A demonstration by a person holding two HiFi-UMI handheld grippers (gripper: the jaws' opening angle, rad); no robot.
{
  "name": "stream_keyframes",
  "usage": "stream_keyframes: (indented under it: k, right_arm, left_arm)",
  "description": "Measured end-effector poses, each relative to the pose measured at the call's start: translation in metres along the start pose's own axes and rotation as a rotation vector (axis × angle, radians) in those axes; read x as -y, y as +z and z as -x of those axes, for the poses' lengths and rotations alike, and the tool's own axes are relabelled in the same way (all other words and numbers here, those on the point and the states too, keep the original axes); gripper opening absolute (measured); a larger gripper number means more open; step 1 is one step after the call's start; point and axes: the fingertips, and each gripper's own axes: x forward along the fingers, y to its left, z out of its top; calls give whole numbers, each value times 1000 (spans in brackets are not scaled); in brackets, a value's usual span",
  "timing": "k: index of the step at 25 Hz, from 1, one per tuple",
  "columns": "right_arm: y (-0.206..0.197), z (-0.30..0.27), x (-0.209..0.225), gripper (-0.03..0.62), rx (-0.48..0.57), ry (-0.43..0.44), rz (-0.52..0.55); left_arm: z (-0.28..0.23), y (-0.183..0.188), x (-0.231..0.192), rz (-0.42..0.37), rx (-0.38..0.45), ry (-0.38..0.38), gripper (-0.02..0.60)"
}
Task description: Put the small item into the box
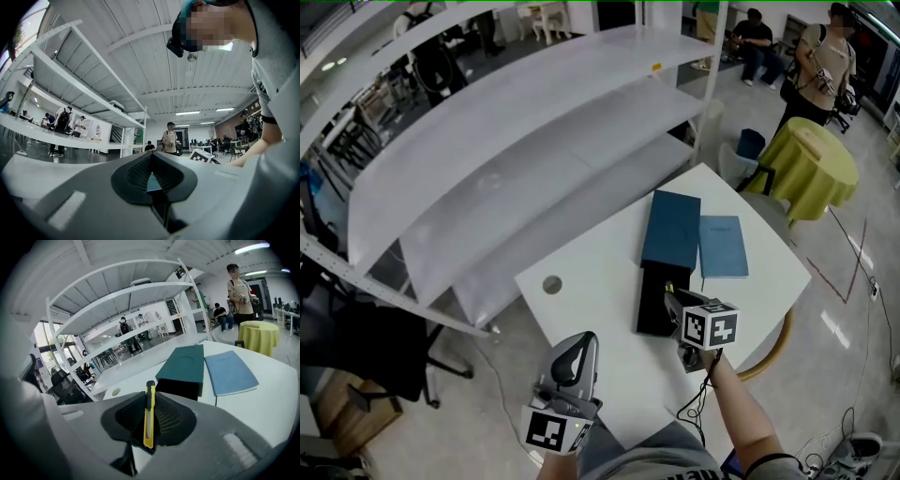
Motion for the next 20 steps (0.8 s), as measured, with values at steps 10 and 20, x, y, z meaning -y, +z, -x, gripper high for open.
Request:
stream_keyframes:
  k: [10,20]
  right_arm:
    - [-23,-49,17,63,-158,-33,-96]
    - [-40,-82,28,63,-264,-67,-155]
  left_arm:
    - [12,-6,-13,6,-29,82,17]
    - [22,-10,-23,-1,-54,150,17]
